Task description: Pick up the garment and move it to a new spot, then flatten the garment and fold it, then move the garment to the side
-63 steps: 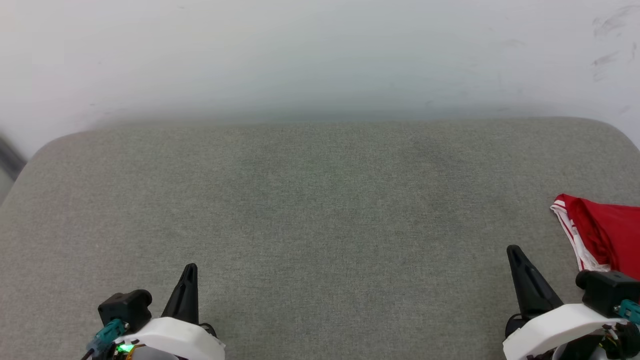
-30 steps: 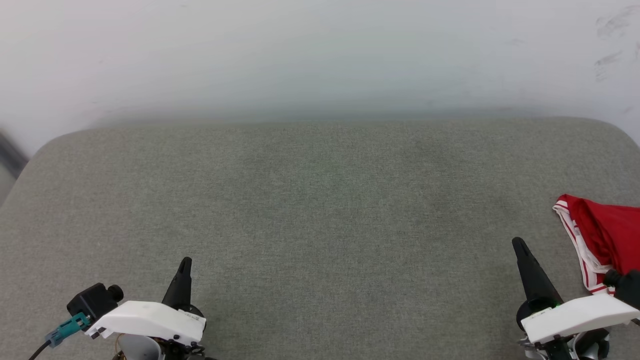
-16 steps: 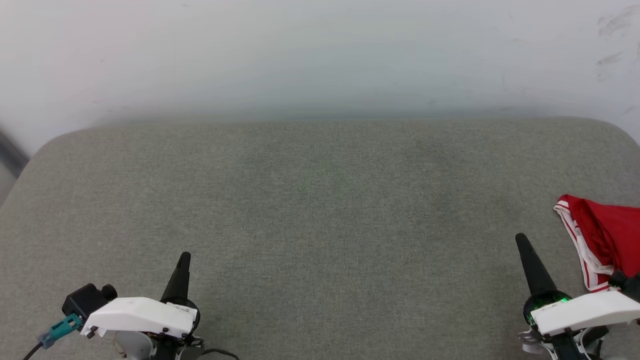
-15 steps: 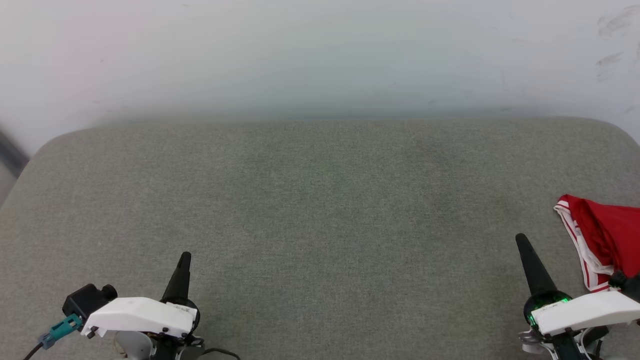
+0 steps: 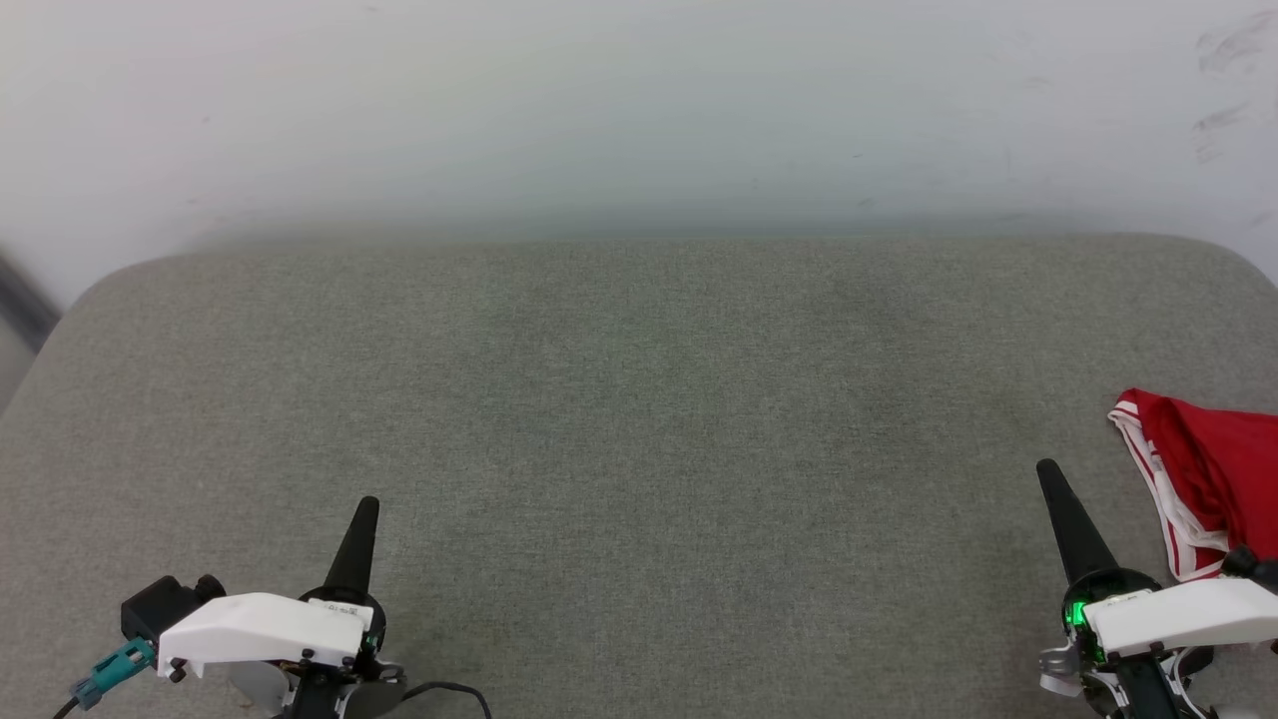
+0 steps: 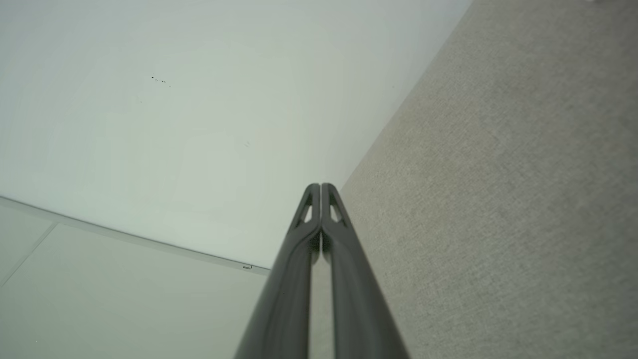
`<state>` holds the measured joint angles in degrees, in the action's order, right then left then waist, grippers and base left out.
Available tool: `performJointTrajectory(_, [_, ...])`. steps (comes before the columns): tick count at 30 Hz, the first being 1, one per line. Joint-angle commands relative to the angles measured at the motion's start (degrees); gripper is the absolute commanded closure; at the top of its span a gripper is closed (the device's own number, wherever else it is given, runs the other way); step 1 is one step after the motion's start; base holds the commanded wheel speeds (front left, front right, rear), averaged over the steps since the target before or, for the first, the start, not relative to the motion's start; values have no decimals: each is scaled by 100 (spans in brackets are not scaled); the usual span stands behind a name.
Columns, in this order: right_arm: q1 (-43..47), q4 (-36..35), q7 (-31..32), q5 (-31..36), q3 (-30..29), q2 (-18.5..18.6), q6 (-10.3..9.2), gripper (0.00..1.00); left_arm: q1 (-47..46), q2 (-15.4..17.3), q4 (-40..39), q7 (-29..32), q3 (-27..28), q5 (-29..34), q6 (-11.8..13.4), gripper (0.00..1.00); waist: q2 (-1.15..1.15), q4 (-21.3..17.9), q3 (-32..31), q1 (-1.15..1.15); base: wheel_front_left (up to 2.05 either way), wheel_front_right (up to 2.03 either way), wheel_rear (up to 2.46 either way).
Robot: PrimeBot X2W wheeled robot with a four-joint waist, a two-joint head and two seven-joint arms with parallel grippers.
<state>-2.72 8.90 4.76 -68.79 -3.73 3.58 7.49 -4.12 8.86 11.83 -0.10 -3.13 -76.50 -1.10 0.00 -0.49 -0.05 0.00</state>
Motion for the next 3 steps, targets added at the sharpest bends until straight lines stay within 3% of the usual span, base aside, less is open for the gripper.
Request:
performJointTrajectory(1, [-132,-3,9,-158,-20,33,1,100,-144,-7,-10,36,85,-105,-61,100,0,2,1,0,0,0,0])
performJointTrajectory(3, [-144,22,11,-272,-28,32,1,100,-151,-37,0,64,125,-181,-96,100,0,4,1,0,0,0,0])
